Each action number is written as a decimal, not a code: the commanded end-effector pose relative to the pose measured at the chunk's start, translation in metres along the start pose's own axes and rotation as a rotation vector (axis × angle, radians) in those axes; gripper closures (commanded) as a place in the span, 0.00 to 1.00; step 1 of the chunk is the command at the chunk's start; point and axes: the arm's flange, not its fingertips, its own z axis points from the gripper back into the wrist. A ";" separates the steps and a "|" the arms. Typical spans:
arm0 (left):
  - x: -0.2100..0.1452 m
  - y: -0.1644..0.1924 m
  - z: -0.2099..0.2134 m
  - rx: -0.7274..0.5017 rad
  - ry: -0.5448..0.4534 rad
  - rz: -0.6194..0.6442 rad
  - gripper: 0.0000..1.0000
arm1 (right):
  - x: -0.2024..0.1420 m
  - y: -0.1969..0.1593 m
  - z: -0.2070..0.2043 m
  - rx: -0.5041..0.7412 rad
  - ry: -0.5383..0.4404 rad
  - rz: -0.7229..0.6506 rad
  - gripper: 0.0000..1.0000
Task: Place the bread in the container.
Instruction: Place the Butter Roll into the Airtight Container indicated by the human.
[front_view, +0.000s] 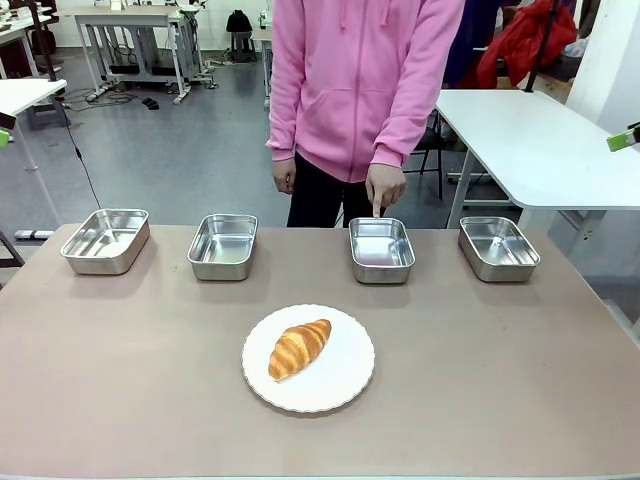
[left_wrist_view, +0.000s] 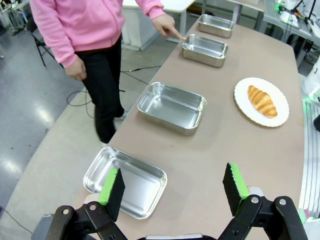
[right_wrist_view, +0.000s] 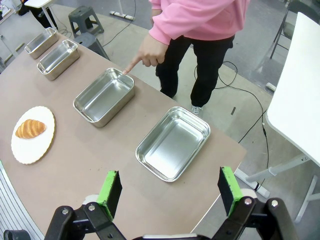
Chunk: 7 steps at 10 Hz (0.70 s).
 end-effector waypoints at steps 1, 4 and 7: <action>0.002 0.000 0.001 -0.001 0.005 -0.005 0.00 | 0.000 0.000 0.000 0.000 0.000 0.000 0.00; 0.002 0.000 0.001 -0.001 0.005 -0.005 0.00 | 0.048 0.060 -0.032 -0.010 0.084 0.056 0.00; 0.002 0.000 0.001 -0.001 0.005 -0.005 0.00 | 0.081 0.147 -0.092 0.016 0.228 0.115 0.00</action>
